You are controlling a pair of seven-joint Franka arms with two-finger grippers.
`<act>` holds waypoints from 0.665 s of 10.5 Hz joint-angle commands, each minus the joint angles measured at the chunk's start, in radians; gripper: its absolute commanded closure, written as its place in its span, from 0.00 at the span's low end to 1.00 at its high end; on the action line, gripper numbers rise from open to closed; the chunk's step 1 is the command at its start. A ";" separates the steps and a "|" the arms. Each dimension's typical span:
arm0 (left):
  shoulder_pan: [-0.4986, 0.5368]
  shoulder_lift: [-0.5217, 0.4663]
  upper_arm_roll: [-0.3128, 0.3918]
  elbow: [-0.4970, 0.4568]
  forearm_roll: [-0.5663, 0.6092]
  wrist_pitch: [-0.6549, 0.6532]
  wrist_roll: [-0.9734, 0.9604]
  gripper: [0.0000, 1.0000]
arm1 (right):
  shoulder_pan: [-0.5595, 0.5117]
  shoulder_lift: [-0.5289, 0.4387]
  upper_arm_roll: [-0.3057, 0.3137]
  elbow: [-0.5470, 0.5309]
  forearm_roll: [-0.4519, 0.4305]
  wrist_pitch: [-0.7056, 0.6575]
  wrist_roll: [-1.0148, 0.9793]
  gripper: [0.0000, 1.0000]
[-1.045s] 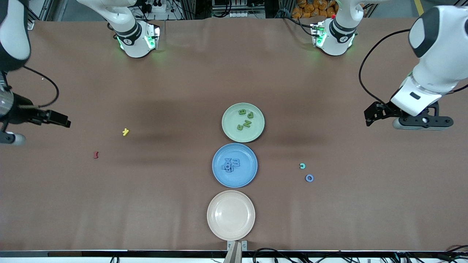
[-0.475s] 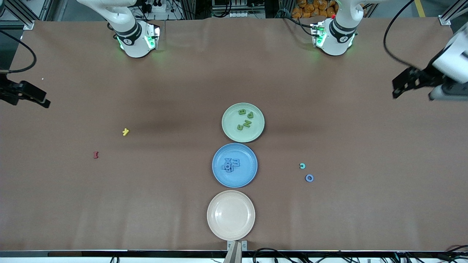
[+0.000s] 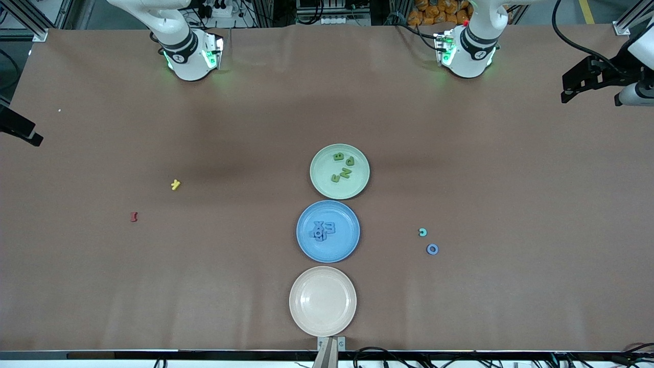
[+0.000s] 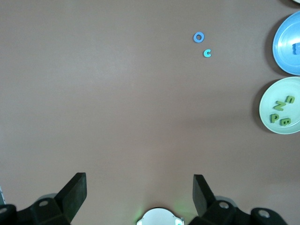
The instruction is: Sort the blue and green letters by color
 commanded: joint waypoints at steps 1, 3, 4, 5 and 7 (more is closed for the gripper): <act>0.021 0.017 0.003 0.023 -0.028 -0.003 0.075 0.00 | 0.009 -0.001 -0.007 0.025 -0.014 -0.011 0.007 0.00; 0.028 0.017 0.001 0.020 -0.062 0.052 0.053 0.00 | 0.010 0.016 -0.006 0.026 -0.009 0.008 0.008 0.00; 0.028 0.022 0.001 0.017 -0.080 0.067 0.022 0.00 | 0.010 0.034 -0.004 0.037 -0.009 0.010 0.008 0.00; 0.028 0.024 0.001 0.010 -0.071 0.111 0.004 0.00 | 0.009 0.060 -0.006 0.058 -0.009 0.007 0.008 0.00; 0.029 0.031 0.001 0.010 -0.070 0.130 0.000 0.00 | 0.012 0.083 -0.004 0.060 -0.012 0.005 0.008 0.00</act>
